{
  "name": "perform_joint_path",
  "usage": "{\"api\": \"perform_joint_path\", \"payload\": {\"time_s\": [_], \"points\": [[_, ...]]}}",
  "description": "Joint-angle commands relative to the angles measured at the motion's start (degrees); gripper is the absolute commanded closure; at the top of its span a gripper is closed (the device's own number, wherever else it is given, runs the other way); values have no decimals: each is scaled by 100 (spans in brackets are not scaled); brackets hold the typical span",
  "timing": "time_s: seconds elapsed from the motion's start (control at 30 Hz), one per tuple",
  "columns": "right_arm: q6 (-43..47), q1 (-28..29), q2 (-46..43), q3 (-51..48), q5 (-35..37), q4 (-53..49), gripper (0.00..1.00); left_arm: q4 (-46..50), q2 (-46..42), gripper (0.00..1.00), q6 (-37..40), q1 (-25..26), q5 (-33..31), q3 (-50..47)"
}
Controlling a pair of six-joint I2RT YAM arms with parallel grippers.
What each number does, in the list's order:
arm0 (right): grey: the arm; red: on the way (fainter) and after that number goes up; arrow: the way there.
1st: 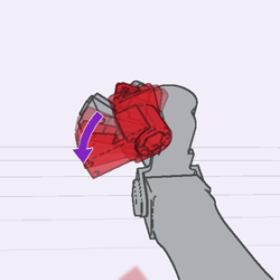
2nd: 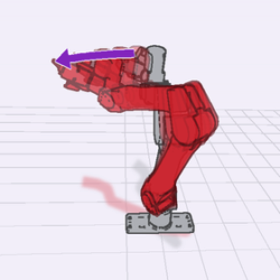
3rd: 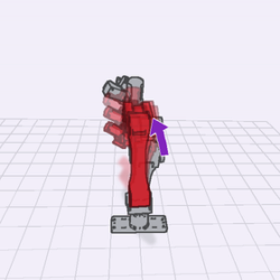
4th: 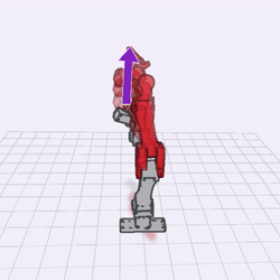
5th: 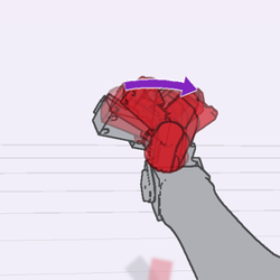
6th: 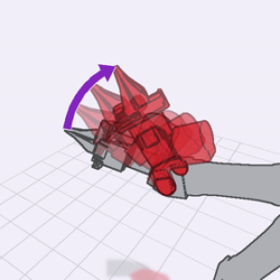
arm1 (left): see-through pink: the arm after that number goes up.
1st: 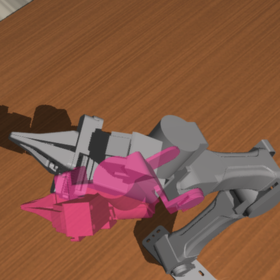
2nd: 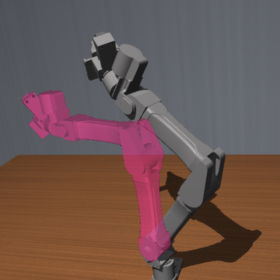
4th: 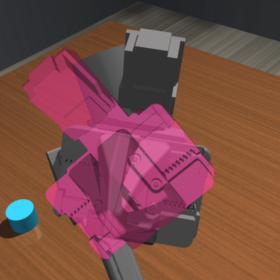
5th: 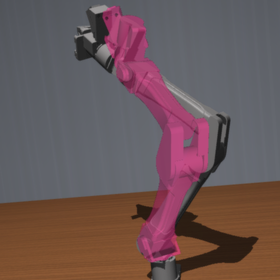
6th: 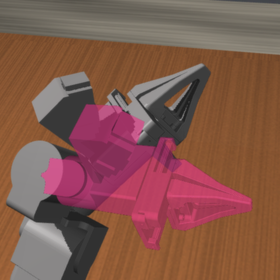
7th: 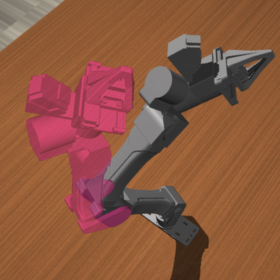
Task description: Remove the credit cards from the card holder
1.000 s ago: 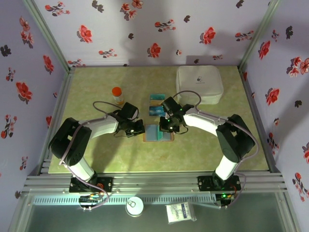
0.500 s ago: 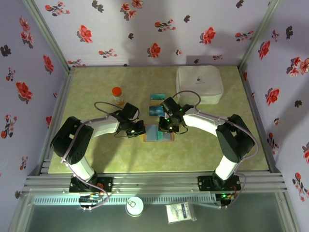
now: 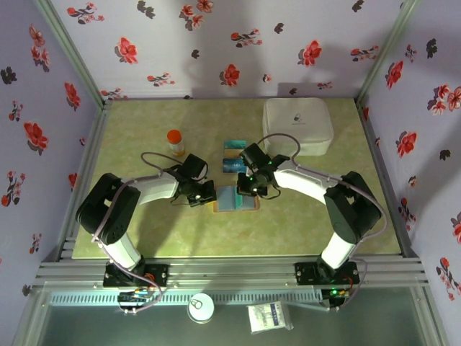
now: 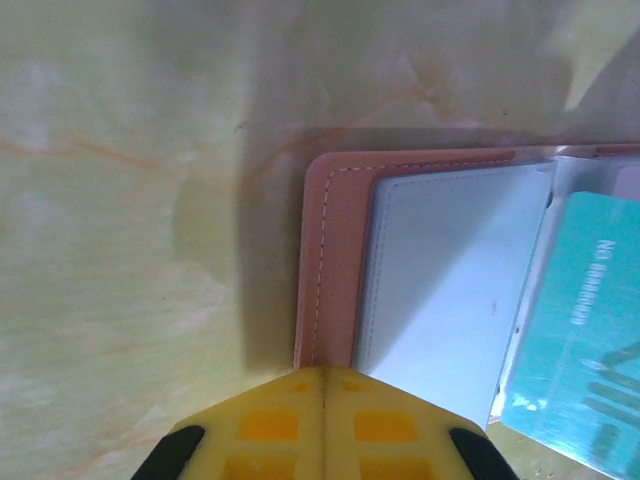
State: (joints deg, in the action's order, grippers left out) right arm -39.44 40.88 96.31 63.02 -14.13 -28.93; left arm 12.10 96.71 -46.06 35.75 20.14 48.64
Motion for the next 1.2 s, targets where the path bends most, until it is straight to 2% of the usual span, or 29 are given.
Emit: {"api": "perform_joint_path", "payload": {"time_s": [0.0, 0.2, 0.47, 0.57, 0.6, 0.67, 0.9, 1.17], "points": [[392, 18, -316, 336, 317, -400, 95, 347, -15, 98, 185, 20, -215, 66], [1943, -1, -455, 707, 385, -785, 95, 422, -77, 99, 274, -28, -327, 19], [4969, -354, -430, 1221, 275, -1676, 98, 309, -124, 98, 289, -59, -294, -13], [5993, -423, -315, 1476, 848, -2006, 100, 293, -215, 97, 270, -59, -291, -17], [6165, -410, -221, 1628, 1237, -2159, 100, 284, -256, 96, 269, -59, -296, -31], [6572, -515, -60, 1878, 1476, -2381, 100, 267, -325, 93, 256, -60, -293, -51], [8061, -792, 342, 2345, 981, -2350, 100, 314, -487, 89, 210, -68, -330, -63], [8748, -1005, 1376, 3849, 421, -2760, 100, 513, -918, 88, 170, -166, -544, -245]]}}
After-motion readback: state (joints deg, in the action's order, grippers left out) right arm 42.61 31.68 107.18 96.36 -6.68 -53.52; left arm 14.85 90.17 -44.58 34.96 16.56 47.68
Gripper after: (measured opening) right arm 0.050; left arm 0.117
